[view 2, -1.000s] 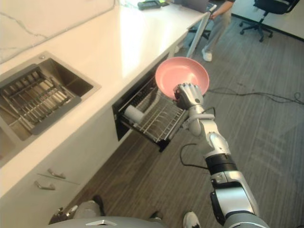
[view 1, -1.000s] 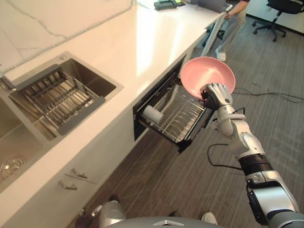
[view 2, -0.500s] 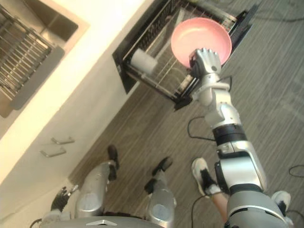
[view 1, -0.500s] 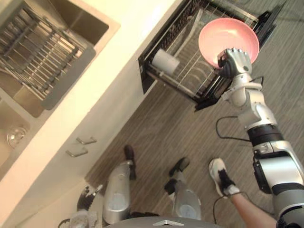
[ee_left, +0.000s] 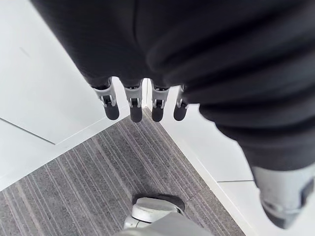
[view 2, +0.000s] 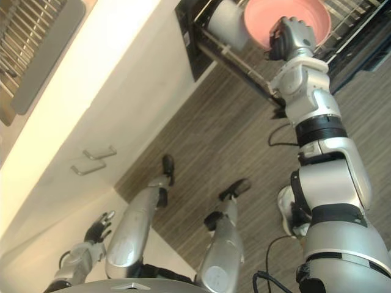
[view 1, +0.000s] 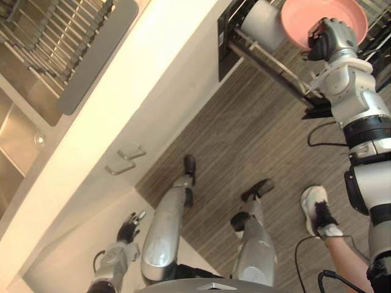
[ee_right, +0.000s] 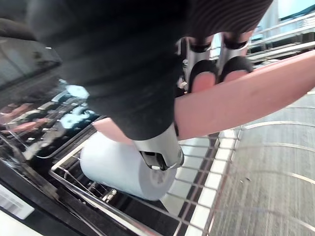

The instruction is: Walk over to the sink, pick up the cup, carry it to the dishwasher, place the cup inside the dishwasher, then close the dishwasher door

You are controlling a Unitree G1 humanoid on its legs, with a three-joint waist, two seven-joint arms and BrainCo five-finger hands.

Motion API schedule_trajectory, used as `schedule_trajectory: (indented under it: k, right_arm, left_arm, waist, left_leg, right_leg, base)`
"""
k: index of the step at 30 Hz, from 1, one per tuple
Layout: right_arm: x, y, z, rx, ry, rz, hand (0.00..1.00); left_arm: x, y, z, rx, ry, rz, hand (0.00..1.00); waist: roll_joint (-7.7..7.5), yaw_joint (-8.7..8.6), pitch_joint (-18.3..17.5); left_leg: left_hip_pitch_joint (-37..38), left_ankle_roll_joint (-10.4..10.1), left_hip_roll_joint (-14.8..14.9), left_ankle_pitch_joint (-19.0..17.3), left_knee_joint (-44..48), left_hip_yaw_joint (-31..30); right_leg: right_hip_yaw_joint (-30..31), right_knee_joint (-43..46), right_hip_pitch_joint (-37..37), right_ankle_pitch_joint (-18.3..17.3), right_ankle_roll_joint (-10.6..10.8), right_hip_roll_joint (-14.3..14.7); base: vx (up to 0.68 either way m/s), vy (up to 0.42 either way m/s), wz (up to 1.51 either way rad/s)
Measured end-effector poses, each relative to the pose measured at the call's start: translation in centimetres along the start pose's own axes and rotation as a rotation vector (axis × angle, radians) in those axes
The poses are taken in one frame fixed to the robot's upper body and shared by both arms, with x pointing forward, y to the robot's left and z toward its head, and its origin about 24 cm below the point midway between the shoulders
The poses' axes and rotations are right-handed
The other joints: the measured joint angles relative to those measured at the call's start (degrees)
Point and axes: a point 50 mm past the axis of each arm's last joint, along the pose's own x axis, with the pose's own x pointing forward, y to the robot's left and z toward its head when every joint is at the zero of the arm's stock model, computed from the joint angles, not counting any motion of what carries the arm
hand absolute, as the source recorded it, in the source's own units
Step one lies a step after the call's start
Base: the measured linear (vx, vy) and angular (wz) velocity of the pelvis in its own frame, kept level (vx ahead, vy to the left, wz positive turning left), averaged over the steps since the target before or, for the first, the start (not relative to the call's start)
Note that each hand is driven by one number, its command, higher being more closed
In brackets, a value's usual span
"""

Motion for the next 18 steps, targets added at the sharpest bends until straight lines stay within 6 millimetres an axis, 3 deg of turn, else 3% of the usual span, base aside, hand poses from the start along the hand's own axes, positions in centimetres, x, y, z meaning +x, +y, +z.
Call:
schedule_trajectory:
  k: [3, 4, 10, 16, 18]
  right_arm:
    - [0.4, -0.8, -0.8, 0.005, 0.087, -0.026, 1.00]
    - [0.4, -0.9, -1.0, 0.007, 0.101, -0.033, 0.00]
    - [0.1, -2.4, -3.1, 0.093, 0.232, -0.140, 0.00]
    - [0.1, -3.4, -3.2, 0.678, 0.231, -0.164, 0.00]
    - [0.0, -3.4, -3.0, 0.774, 0.189, -0.152, 0.00]
  left_arm:
    - [0.0, -0.4, 0.0, -0.004, 0.002, -0.017, 0.00]
    - [0.0, -0.5, 0.0, -0.009, 0.002, -0.018, 0.00]
    - [0.0, -0.8, -0.1, 0.005, 0.008, -0.039, 0.00]
    - [0.0, -1.2, -0.5, 0.013, 0.022, -0.057, 0.00]
    - [-0.1, -1.2, -0.6, 0.011, 0.024, -0.055, 0.00]
  waist:
    - [0.09, 0.92, -0.1]
    - [0.09, 1.00, -0.1]
    - [0.67, 1.26, -0.4]
    - [2.12, 1.07, -1.4]
    - [2.12, 0.57, -1.4]
  left_leg:
    - [-2.2, 0.0, -0.4, 0.0, 0.6, -1.3]
    - [-2.5, 0.0, -0.4, 0.0, 0.7, -1.3]
    - [-3.0, 0.0, -0.5, -0.1, 1.4, -1.5]
    - [-0.8, -0.1, -0.6, -0.2, 1.6, -1.4]
    - [0.7, -0.1, -0.8, -0.4, 1.3, -1.5]
  right_leg:
    - [0.7, 0.0, -2.3, 0.6, -0.3, -0.2]
    - [0.7, 0.0, -2.6, 0.6, -0.3, -0.2]
    - [1.2, 0.0, -3.1, 0.9, -0.5, -0.5]
    - [2.0, 0.0, -1.5, 0.8, -0.8, -0.8]
    - [2.2, 0.0, -0.1, 0.7, -0.7, -1.0]
  base:
    - [-0.04, 0.102, -0.07]
    - [-0.03, 0.091, -0.01]
    - [-0.04, 0.074, -0.04]
    - [-0.03, 0.045, -0.05]
    - [-0.01, 0.042, -0.06]
